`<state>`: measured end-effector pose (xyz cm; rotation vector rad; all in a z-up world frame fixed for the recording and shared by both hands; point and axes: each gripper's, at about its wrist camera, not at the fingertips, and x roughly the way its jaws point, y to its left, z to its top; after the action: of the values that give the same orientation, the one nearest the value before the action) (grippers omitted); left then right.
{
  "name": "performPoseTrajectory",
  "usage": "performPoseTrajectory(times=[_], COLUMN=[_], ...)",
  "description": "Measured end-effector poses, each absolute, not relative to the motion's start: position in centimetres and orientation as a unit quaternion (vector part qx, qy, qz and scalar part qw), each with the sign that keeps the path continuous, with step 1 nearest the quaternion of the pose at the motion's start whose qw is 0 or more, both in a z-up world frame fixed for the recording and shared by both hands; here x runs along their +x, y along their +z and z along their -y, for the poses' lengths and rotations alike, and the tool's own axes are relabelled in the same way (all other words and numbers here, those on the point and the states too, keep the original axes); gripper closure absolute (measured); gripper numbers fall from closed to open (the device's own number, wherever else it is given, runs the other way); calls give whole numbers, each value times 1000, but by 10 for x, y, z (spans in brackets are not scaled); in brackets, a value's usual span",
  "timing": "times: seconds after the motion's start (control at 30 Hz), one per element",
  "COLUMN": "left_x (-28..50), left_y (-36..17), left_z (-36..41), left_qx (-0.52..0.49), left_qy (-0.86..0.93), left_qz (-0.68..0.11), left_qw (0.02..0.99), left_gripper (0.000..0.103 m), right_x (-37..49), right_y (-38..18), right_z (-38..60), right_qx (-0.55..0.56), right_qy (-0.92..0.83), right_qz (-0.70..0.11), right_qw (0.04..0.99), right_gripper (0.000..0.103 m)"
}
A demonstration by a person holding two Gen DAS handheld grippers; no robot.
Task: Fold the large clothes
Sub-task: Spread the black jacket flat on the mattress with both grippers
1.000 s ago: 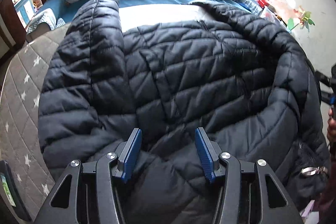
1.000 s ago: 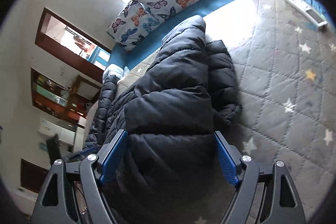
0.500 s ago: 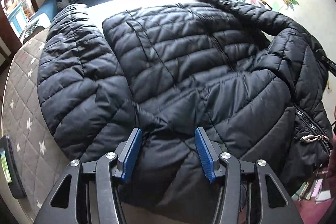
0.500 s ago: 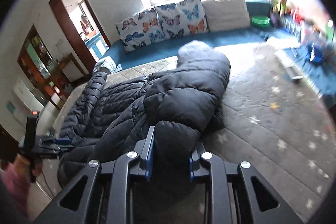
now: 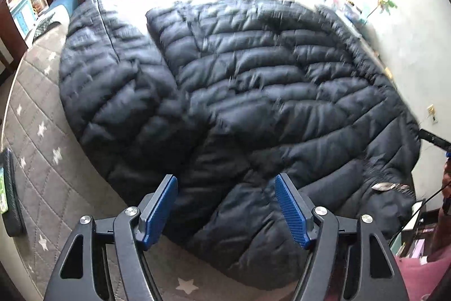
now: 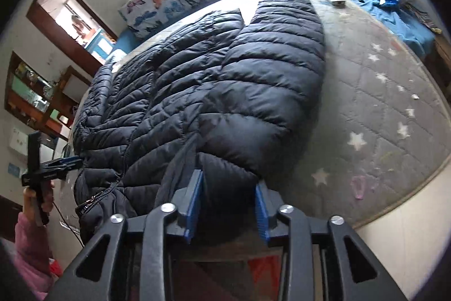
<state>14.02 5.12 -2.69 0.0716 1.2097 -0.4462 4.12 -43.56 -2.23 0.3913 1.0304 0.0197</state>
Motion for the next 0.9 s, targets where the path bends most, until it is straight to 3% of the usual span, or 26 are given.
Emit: performPoseTrajectory(times=[0.1, 0.2, 0.3, 0.53, 0.73, 0.83, 0.87, 0.9], left_x=[151, 174, 205, 255, 270, 272, 273, 274], left_y=[-10, -7, -19, -51, -80, -88, -91, -94], left_z=[-52, -45, -36, -24, -18, -17, -17, -18], left_qx=[22, 9, -7, -33, -14, 4, 6, 4], left_qy=[-207, -203, -194, -185, -167, -159, -156, -153], left_qz=[-545, -544, -557, -569, -586, -587, -589, -591], left_qw=[812, 814, 808, 801, 793, 794, 793, 792], left_gripper=[27, 27, 27, 27, 27, 27, 27, 27], right_x=[35, 48, 78, 166, 189, 177, 174, 170], right_y=[0, 15, 15, -37, -91, -96, -96, -95], right_z=[429, 423, 407, 379, 393, 423, 427, 431], right_qx=[113, 96, 92, 48, 24, 85, 91, 97], right_qy=[-43, -21, 33, 105, 68, 44, 33, 27], right_qz=[-455, -423, -416, -481, -542, -545, -547, -546], right_qw=[882, 901, 904, 869, 837, 833, 832, 832], right_gripper=[57, 43, 42, 40, 40, 52, 63, 66])
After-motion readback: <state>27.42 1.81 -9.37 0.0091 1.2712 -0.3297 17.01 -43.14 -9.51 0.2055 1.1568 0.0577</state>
